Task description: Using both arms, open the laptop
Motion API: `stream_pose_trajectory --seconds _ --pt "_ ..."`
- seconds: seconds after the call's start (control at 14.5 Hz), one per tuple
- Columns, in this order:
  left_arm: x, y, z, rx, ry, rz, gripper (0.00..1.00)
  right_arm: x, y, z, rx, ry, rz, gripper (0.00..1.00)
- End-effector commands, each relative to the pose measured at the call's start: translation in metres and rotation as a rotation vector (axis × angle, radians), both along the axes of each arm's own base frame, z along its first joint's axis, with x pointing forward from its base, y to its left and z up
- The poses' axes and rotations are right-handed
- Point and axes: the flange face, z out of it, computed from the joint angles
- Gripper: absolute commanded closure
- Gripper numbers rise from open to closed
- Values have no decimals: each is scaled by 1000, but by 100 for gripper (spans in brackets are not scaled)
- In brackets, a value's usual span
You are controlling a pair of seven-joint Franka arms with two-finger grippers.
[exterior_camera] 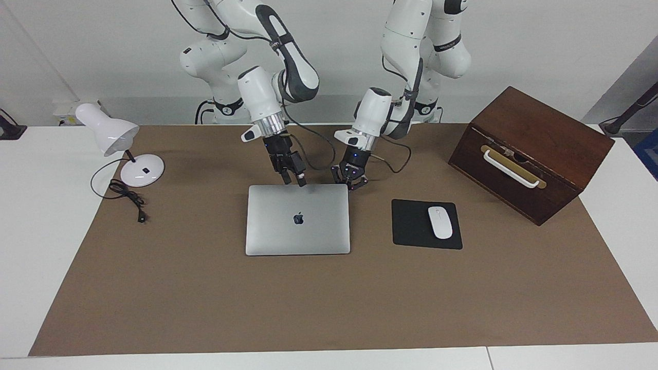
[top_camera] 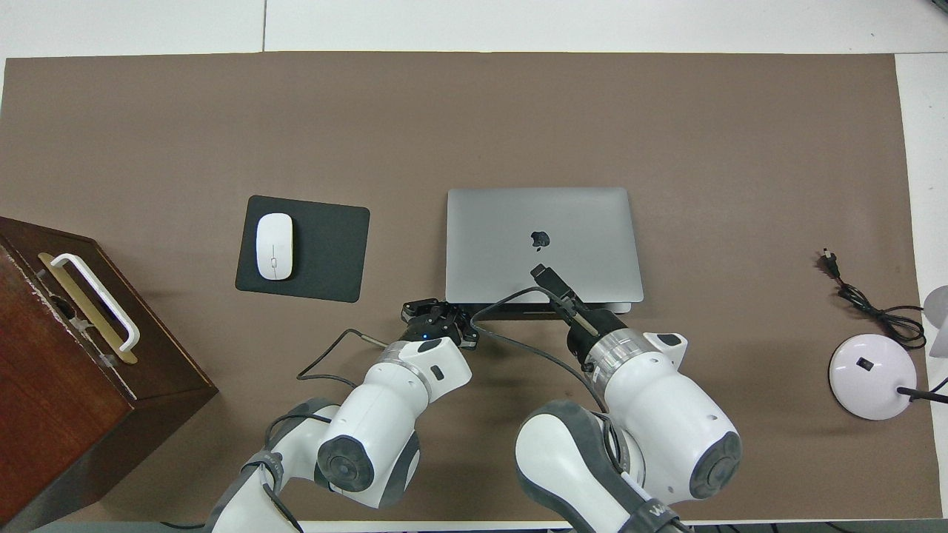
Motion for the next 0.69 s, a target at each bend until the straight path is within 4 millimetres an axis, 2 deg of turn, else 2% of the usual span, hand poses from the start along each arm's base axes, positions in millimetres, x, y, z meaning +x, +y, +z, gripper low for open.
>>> stream_pose_trajectory --seconds 0.0,0.41,0.62 --pt "5 -4 -8 -2 -5 22 100 13 2 -4 -3 -1 5 0" --pt "5 -3 -11 4 -3 22 100 10 9 -10 -12 6 15 0" --pt "5 -3 -11 7 -5 17 100 -5 22 -11 13 22 2 0"
